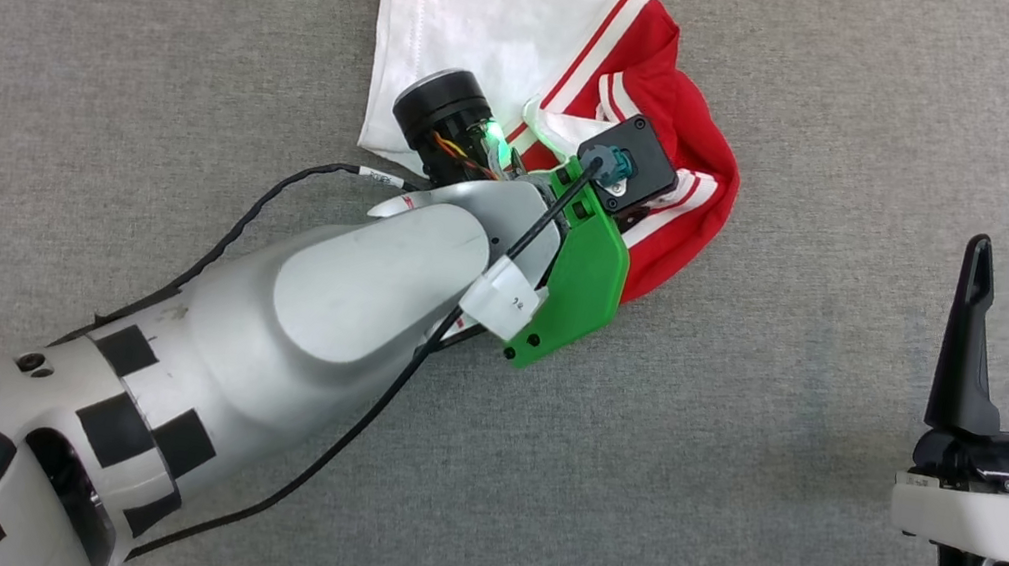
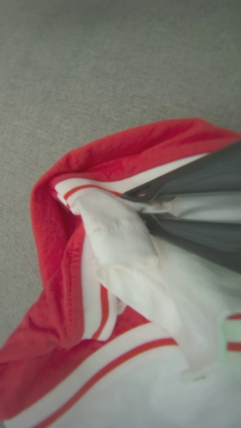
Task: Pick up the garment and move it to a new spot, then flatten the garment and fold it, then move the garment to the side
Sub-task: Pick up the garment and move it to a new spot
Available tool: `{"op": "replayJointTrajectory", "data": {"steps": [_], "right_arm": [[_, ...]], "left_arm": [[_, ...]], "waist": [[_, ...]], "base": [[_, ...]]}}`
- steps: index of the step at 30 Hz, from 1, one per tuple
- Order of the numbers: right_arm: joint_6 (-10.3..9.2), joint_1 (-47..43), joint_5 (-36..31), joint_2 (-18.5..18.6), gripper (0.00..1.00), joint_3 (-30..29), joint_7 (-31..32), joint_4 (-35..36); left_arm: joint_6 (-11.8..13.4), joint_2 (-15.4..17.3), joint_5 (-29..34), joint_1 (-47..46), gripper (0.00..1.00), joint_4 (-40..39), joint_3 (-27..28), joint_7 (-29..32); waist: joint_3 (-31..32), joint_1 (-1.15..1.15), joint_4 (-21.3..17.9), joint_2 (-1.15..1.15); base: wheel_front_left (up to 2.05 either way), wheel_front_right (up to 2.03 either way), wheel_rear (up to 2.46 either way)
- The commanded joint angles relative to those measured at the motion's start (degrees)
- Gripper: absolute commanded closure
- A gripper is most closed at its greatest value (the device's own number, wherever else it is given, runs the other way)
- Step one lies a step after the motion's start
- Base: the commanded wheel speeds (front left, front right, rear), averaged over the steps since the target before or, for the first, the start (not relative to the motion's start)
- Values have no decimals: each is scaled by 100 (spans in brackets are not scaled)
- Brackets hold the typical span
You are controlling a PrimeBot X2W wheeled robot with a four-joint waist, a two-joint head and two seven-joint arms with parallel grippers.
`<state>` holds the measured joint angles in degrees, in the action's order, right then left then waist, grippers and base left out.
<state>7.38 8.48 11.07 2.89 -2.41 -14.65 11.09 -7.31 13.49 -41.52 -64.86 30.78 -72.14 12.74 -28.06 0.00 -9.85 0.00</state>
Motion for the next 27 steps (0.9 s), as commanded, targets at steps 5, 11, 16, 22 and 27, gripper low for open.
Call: {"op": "replayJointTrajectory", "data": {"steps": [5,11,16,22,27], "right_arm": [[11,-14,-30,-1,0,-49,-35,-67],[11,-242,-146,-1,0,-118,-35,-73],[11,-416,-224,-2,0,-115,-35,-75],[11,-642,-298,-2,0,-112,-35,-117],[11,-803,-351,-2,0,-77,-35,-156]], "left_arm": [[8,-221,191,162,0,368,-31,-911],[532,-245,399,222,0,319,288,-2065],[1144,10,476,554,0,-36,577,-2581],[2046,553,553,1317,0,-788,1218,-2764],[2737,999,1034,2283,0,-1813,2168,-2771]], "waist": [[270,0,163,0],[772,0,455,0],[1137,0,690,0],[1521,0,962,0],[1750,0,1140,0]], "base": [[0,0,0],[0,0,0],[0,0,0],[0,0,0],[0,0,0]]}}
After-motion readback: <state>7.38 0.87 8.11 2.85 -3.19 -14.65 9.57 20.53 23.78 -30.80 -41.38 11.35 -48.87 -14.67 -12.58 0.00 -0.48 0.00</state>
